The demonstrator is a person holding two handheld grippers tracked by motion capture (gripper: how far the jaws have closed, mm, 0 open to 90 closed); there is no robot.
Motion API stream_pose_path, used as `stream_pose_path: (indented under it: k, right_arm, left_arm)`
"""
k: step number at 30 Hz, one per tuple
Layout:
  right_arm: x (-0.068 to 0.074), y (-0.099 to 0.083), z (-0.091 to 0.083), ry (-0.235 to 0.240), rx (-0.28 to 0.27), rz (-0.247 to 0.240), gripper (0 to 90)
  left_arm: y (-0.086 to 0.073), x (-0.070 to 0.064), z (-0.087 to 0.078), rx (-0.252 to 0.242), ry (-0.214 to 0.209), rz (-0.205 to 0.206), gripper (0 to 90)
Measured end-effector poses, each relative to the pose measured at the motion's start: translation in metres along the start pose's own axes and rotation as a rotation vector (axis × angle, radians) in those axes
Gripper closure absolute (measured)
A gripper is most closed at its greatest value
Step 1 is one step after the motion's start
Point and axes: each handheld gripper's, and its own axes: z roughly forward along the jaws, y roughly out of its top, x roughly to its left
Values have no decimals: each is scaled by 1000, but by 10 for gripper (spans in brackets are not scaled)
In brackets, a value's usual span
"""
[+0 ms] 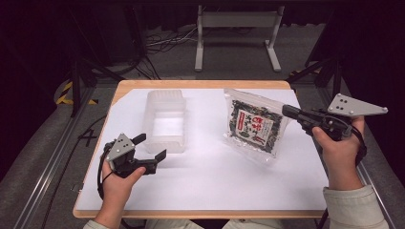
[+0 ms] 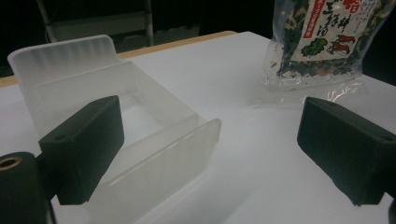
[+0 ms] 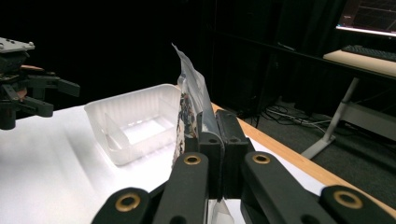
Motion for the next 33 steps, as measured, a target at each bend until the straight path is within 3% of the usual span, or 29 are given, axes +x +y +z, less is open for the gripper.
stream_pose_path:
  k: [10,20,24,33]
  right_arm:
    - [9,17,8,50,-33,-34,900]
    - [31,31,19,114,-55,-74,900]
    - [38,34,24,141,-71,-82,900]
    - [45,36,35,214,-100,-93,900]
  left_arm:
    - [15,-12,13,-16,-53,15,59]
    - [30,-25,18,-41,-106,32,47]
    - [37,-30,21,-71,-128,42,40]
    - [45,-38,27,-80,-150,61,39]
